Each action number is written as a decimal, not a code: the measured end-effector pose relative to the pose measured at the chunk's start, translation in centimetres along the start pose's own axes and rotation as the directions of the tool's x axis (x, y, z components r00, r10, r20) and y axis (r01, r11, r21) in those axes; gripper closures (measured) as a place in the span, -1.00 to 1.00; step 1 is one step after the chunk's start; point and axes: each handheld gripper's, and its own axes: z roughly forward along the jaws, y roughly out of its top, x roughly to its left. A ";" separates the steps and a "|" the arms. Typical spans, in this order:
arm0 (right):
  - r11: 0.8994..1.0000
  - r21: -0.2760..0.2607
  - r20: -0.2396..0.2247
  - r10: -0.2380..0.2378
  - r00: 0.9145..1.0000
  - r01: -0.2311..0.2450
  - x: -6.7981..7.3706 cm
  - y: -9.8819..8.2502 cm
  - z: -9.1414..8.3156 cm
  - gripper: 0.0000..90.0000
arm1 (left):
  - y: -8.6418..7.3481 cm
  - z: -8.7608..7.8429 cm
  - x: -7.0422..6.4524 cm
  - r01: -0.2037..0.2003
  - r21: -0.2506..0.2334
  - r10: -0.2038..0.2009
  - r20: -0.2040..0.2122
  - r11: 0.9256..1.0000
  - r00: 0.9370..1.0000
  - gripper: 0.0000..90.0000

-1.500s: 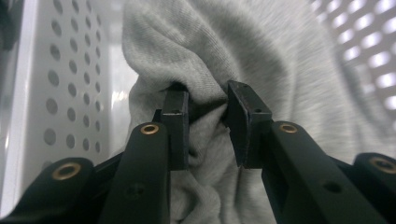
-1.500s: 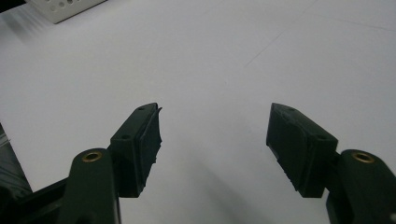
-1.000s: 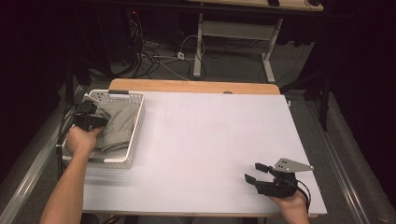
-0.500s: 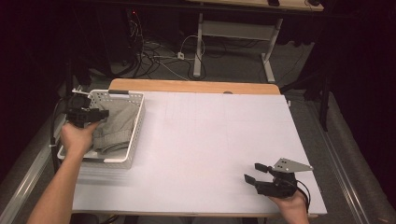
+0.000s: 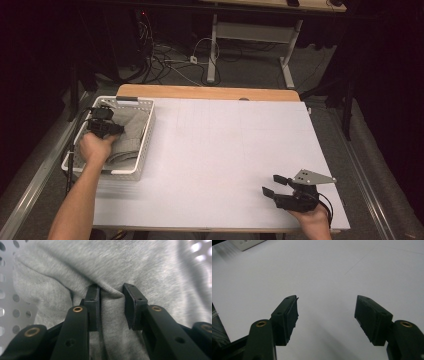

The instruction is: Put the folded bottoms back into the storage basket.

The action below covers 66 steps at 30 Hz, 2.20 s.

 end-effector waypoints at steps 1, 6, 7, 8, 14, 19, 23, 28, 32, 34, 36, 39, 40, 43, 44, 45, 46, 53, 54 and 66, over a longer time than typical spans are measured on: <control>1.000 0.002 0.001 0.000 1.000 0.000 0.0 0.0 0.0 -0.21 | 0.0 0.3 0.1 0.003 0.012 -0.003 -0.002 1.000 1.000 0.46; 1.000 0.000 0.002 0.002 1.000 -0.002 0.0 0.0 -0.1 -0.21 | 0.2 1.1 0.7 0.026 0.038 -0.027 0.013 0.999 1.000 0.45; 1.000 0.000 0.002 0.002 1.000 -0.002 0.0 -0.1 -0.1 -0.21 | 0.2 1.3 0.8 0.028 0.046 -0.029 0.016 0.999 0.999 0.45; 1.000 0.000 0.002 0.002 1.000 -0.002 -0.1 -0.1 -0.1 -0.21 | 0.3 1.5 0.9 0.033 0.044 -0.033 0.016 0.998 0.999 0.45; 1.000 0.003 0.003 0.001 1.000 -0.001 0.0 -0.1 -0.1 -0.21 | 0.2 1.3 0.5 0.021 0.029 -0.021 0.022 0.999 1.000 0.44; 1.000 0.003 0.004 -0.004 1.000 0.004 0.1 0.0 -0.1 -0.21 | 0.0 0.1 0.0 -0.005 -0.005 0.005 0.033 1.000 0.999 0.30; 1.000 -0.001 0.007 -0.009 1.000 0.009 0.2 0.0 -0.1 -0.21 | -0.2 -1.1 -0.2 -0.002 -0.048 0.005 0.061 0.999 0.998 0.18; 1.000 -0.018 0.008 -0.008 1.000 0.008 0.2 0.0 -0.4 -0.21 | -0.5 -2.6 -0.7 -0.009 -0.118 0.021 0.100 0.993 0.995 0.12; 1.000 -0.025 0.012 -0.007 1.000 0.007 0.1 0.0 -0.5 -0.22 | -0.7 -3.4 -1.3 -0.025 -0.149 0.043 0.120 0.989 0.992 0.08; 0.999 -0.035 0.025 0.000 1.000 0.001 -0.1 -0.1 -0.9 -0.22 | -0.9 -3.8 -1.7 -0.042 -0.165 0.065 0.133 0.985 0.989 0.04; 0.999 -0.052 0.039 0.012 0.999 -0.010 -0.2 -0.2 -1.3 -0.22 | -1.0 -4.1 -2.0 -0.052 -0.180 0.078 0.140 0.982 0.987 0.04; 0.997 -0.074 0.062 0.026 0.998 -0.021 -0.5 -0.3 -1.7 -0.24 | -1.2 -4.7 -2.3 -0.063 -0.199 0.095 0.155 0.978 0.983 0.01; 0.997 -0.077 0.069 0.029 0.997 -0.024 -0.5 -0.3 -1.8 -0.24 | -1.3 -4.9 -2.4 -0.067 -0.205 0.101 0.159 0.976 0.982 0.00; 0.997 -0.079 0.079 0.027 0.997 -0.020 -0.4 -0.3 -1.9 -0.25 | -1.7 -5.5 -2.7 -0.078 -0.230 0.119 0.168 0.970 0.979 0.00; 0.997 -0.080 0.082 0.024 0.996 -0.017 -0.4 -0.3 -2.0 -0.25 | -1.8 -5.7 -2.7 -0.079 -0.238 0.122 0.173 0.968 0.977 0.00; 0.996 -0.083 0.084 0.021 0.996 -0.014 -0.4 -0.3 -2.0 -0.25 | -2.0 -5.8 -2.7 -0.076 -0.246 0.122 0.179 0.966 0.976 0.00; 0.996 -0.086 0.086 0.022 0.996 -0.014 -0.4 -0.3 -2.1 -0.25 | -2.1 -6.0 -2.7 -0.072 -0.251 0.122 0.187 0.965 0.975 0.00; 0.996 -0.089 0.092 0.025 0.995 -0.016 -0.4 -0.4 -2.3 -0.26 | -2.7 -6.6 -2.3 -0.050 -0.272 0.112 0.218 0.961 0.970 -0.02; 0.996 -0.088 0.093 0.025 0.995 -0.017 -0.4 -0.5 -2.4 -0.26 | -2.8 -6.7 -2.2 -0.049 -0.276 0.113 0.220 0.960 0.969 -0.02; 0.992 -0.120 0.113 0.053 0.992 -0.040 -0.7 -0.9 -3.2 -0.29 | -3.9 -8.6 -2.7 -0.062 -0.341 0.152 0.243 0.938 0.958 -0.07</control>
